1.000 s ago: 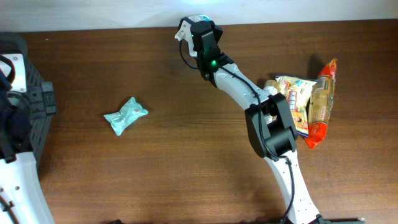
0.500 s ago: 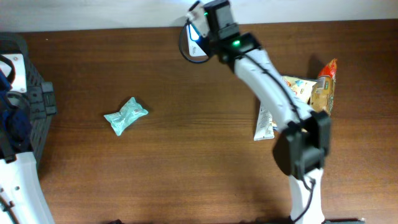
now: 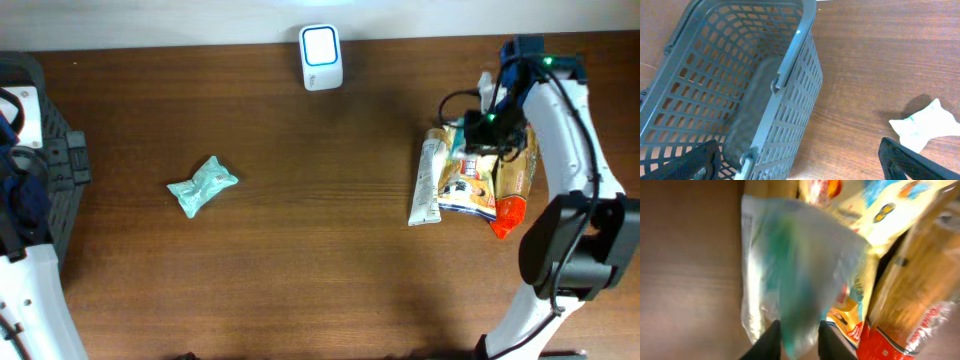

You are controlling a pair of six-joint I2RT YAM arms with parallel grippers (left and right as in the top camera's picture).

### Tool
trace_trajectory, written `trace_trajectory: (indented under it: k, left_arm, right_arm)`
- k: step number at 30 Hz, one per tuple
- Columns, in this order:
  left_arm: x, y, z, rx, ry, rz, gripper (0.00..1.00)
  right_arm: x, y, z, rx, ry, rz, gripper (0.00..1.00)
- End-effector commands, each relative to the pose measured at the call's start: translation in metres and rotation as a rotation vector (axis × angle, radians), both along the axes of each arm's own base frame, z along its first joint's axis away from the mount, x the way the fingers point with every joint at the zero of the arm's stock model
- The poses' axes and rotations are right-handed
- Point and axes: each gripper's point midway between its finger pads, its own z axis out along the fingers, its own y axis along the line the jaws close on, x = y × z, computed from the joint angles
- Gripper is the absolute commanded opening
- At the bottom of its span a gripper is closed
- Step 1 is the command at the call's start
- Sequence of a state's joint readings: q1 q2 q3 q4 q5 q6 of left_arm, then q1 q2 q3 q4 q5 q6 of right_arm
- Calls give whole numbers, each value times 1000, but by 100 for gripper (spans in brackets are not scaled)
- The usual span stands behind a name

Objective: Scan the item barcode
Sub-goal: 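Carry the tissue pack to the right edge pile and release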

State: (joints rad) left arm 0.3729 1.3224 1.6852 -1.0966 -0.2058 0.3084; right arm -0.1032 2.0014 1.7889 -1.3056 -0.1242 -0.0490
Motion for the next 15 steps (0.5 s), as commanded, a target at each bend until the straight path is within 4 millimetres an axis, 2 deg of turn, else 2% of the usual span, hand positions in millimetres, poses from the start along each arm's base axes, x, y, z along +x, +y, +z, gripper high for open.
trace_trajectory:
  k: [1, 2, 5, 6, 7, 8, 10, 12, 14, 15]
  left_arm:
    - [0, 0, 3, 5, -6, -10, 99]
    - [0, 0, 3, 6, -6, -10, 99]
    - [0, 0, 3, 6, -6, -10, 99]
    - [0, 0, 3, 5, -6, -10, 99]
    - [0, 0, 3, 6, -6, -10, 99]
    - [0, 0, 3, 6, -6, -10, 99]
    - [0, 0, 3, 6, -6, -10, 99]
    - [0, 0, 3, 6, -6, -10, 99]
    - [0, 0, 3, 5, -6, -10, 99]
    - [0, 0, 3, 5, -6, -10, 99]
  right_arm:
    - [1, 2, -3, -5, -12, 58, 53]
    - [6, 3, 2, -3, -30, 58, 56]
    - [40, 32, 51, 167, -206, 86, 58]
    - [56, 59, 76, 285, -304, 133, 58]
    - [68, 97, 95, 429, -392, 211, 59]
    - [73, 121, 101, 491, -422, 264, 59]
    - [81, 173, 99, 538, -445, 329, 60]
    - [76, 283, 85, 593, -484, 515, 60]
    - [64, 356, 60, 531, -518, 603, 61]
    - [58, 381, 48, 484, -538, 639, 61]
